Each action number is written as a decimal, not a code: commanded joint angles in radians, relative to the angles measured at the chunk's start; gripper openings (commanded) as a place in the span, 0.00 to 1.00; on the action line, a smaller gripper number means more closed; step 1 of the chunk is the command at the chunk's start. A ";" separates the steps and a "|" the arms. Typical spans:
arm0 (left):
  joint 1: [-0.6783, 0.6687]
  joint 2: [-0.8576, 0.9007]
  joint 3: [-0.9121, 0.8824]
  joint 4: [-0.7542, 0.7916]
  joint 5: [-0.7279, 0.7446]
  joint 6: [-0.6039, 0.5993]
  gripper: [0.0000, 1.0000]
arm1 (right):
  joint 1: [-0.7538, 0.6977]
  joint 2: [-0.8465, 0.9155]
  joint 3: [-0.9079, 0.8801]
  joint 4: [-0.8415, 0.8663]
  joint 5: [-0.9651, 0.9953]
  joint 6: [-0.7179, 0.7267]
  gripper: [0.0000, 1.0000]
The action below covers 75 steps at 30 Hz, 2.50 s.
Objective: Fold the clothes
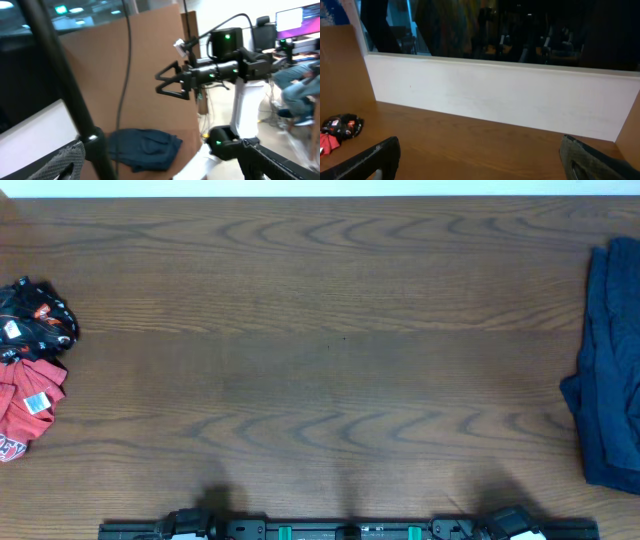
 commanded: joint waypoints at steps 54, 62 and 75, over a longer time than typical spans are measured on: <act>-0.002 -0.698 -1.452 0.342 -1.272 0.550 0.98 | -0.003 0.004 0.002 -0.003 0.008 -0.011 0.99; -0.002 -0.797 -1.785 0.521 -1.276 0.548 0.98 | -0.003 0.004 0.002 -0.003 0.008 -0.011 0.99; -0.001 -0.808 -2.106 0.679 -1.284 0.390 0.98 | -0.003 0.004 0.002 -0.003 0.008 -0.011 0.99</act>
